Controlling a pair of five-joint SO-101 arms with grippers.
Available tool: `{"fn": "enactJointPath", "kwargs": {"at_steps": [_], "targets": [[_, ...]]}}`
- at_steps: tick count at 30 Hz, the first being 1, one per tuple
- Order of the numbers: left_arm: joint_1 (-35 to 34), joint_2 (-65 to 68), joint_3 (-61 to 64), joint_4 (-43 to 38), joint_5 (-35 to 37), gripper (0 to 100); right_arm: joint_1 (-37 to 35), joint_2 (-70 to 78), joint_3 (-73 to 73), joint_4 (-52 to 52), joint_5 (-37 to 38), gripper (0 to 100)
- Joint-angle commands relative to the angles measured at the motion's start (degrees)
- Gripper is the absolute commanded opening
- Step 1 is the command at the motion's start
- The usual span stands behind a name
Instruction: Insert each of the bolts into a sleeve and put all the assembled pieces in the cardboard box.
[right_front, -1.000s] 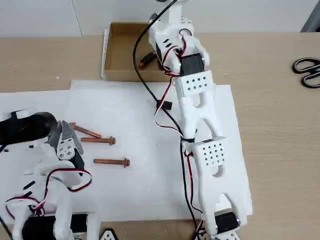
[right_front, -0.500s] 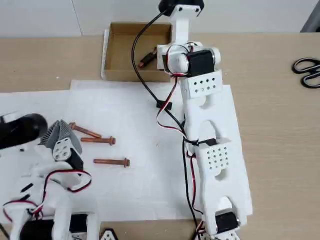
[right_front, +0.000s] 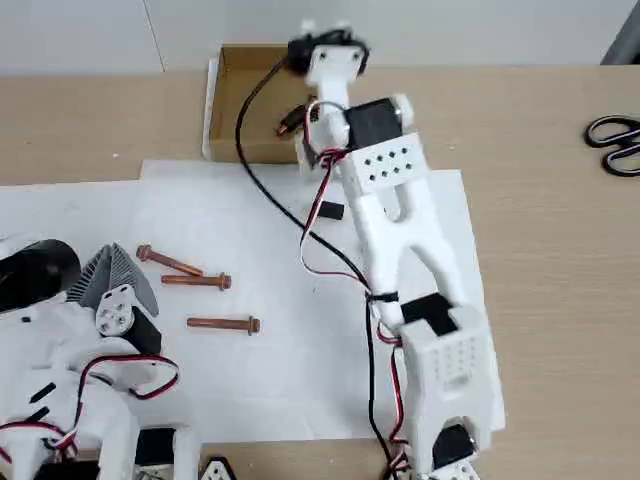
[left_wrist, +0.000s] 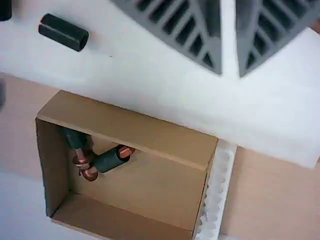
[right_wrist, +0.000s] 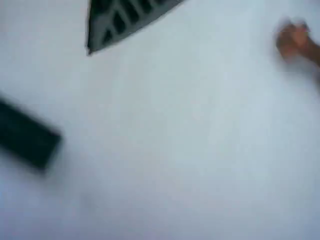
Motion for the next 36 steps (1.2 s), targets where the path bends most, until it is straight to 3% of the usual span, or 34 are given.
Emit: {"fn": "enactJointPath", "kwargs": {"at_steps": [1,11,24,36], "targets": [[-0.1,-0.1,-2.0,0.1,0.4,1,1.2,-6.2,7.6,-0.2,4.5,16.1],[-0.1,-0.1,-1.8,-0.1,0.5,1,1.5,-6.6,12.2,0.0,31.1,16.2],[0.1,-0.1,-1.8,-0.4,0.4,1,4.8,3.8,12.1,-5.7,14.9,16.2],[-0.1,-0.1,-1.9,-4.7,0.2,1,7.3,6.6,12.1,-12.7,9.5,16.2]]}}
